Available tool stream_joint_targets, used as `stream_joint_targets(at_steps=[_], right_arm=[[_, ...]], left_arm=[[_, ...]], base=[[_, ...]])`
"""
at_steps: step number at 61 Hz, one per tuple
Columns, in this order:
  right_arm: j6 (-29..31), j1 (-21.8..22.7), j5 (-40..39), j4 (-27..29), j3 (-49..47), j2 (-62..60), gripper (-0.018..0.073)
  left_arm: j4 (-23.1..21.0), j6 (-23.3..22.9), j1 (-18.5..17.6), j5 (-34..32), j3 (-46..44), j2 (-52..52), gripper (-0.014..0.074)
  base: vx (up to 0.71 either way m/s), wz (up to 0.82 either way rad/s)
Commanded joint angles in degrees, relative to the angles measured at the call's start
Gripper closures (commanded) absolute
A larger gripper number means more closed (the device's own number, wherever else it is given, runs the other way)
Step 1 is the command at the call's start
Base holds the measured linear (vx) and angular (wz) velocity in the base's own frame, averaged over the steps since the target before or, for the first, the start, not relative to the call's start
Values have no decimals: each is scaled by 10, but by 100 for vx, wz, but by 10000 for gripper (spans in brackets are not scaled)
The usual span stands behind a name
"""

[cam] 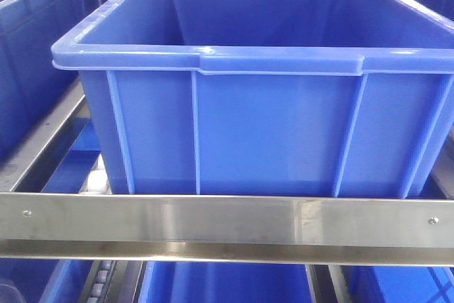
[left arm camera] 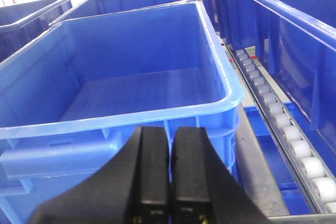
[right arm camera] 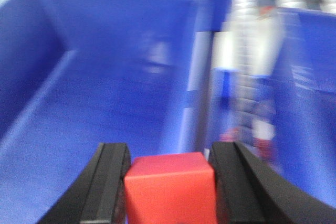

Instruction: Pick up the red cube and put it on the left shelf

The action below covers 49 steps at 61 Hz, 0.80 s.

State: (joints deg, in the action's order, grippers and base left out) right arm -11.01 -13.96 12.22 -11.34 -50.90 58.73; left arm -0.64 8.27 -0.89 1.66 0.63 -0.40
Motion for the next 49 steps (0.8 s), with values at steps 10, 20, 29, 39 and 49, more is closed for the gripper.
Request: stream_joint_targets(at_steps=[10,20,29,39,49], right_arm=[[1,-85,-9,0,-159,181,501],[1,-118,22,0,-209,266,452],[1,-131,7,0,-214,291,127],[1,-131,1,0,-214,290,-68],[1,-130,19,0,-213,273,-63]], left_arm=[[-3,0,-3,-51,13,5,491],[-3,0,-3,-51,13,5,491],[-3,0,-3,-51,13,5,491],[-3,0,-3,-51,13,5,491],[-3,0,-3,-51,13,5,491]], base=[[0,0],[0,0],[0,0],[0,0],[0,0]])
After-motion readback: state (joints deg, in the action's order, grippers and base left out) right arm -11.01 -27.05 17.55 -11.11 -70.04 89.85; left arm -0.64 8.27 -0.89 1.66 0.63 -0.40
